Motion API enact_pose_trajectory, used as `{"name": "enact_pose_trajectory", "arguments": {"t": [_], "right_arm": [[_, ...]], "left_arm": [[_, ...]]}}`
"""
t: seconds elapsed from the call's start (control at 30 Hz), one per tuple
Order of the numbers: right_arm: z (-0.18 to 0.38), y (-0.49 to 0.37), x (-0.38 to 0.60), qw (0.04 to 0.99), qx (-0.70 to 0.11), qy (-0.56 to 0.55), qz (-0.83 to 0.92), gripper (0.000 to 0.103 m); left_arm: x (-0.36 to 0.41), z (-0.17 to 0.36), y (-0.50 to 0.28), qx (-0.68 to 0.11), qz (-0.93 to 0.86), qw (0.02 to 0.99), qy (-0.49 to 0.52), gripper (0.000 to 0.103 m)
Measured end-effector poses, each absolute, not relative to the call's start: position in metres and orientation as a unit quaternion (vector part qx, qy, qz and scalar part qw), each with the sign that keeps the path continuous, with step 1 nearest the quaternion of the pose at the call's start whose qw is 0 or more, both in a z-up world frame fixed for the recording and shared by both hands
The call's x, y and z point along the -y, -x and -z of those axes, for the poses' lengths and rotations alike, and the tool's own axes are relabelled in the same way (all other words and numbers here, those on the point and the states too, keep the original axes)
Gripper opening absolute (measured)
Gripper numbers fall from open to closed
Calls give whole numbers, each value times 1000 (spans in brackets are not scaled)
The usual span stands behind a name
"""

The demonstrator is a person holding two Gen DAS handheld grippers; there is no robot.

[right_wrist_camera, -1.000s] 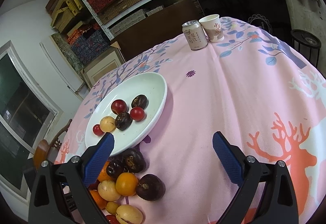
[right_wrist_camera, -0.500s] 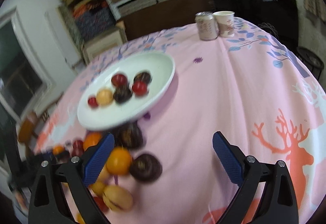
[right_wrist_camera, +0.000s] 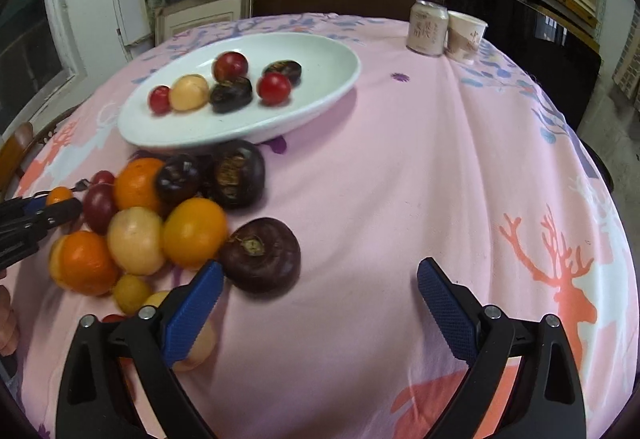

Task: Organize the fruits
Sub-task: 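Grasp an orange with the left tool and lift it, then carry the orange to the plate and release it while the right tool releases a dark plum there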

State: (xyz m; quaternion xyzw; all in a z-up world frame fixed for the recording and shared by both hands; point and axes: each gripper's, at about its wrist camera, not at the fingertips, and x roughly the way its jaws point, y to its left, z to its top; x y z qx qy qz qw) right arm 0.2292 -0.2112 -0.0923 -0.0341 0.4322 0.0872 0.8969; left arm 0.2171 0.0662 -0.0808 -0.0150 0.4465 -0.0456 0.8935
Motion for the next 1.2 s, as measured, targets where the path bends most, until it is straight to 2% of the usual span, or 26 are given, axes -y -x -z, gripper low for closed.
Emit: {"name": "enact_pose_trajectory", "arguments": {"t": [0.13, 0.23, 0.3, 0.53, 0.67, 0.77, 0.8, 0.83, 1.2], "right_arm": [[83, -231, 228, 917, -396, 44, -6, 98], [84, -230, 232, 914, -405, 15, -33, 98], [86, -230, 224, 914, -403, 38, -40, 97], [93, -238, 218, 903, -424, 21, -69, 69], [97, -240, 215, 900, -429, 29, -73, 65], [96, -239, 213, 901, -427, 30, -76, 56], [96, -238, 213, 901, -425, 30, -78, 45], [95, -237, 212, 902, -424, 30, -81, 42], [93, -237, 218, 902, -422, 8, -87, 42]], "left_arm": [[-66, 81, -217, -447, 44, 893, 15, 38], [-65, 83, -218, -453, 43, 891, 12, 38], [-66, 83, -218, -454, 43, 890, 12, 38], [-66, 85, -219, -455, 41, 889, 11, 38], [-66, 86, -219, -457, 40, 889, 10, 38], [-65, 85, -219, -457, 39, 889, 9, 38], [-65, 86, -219, -457, 39, 889, 8, 38], [-65, 86, -219, -457, 39, 889, 8, 38], [-63, 84, -218, -446, 25, 895, -5, 38]]}}
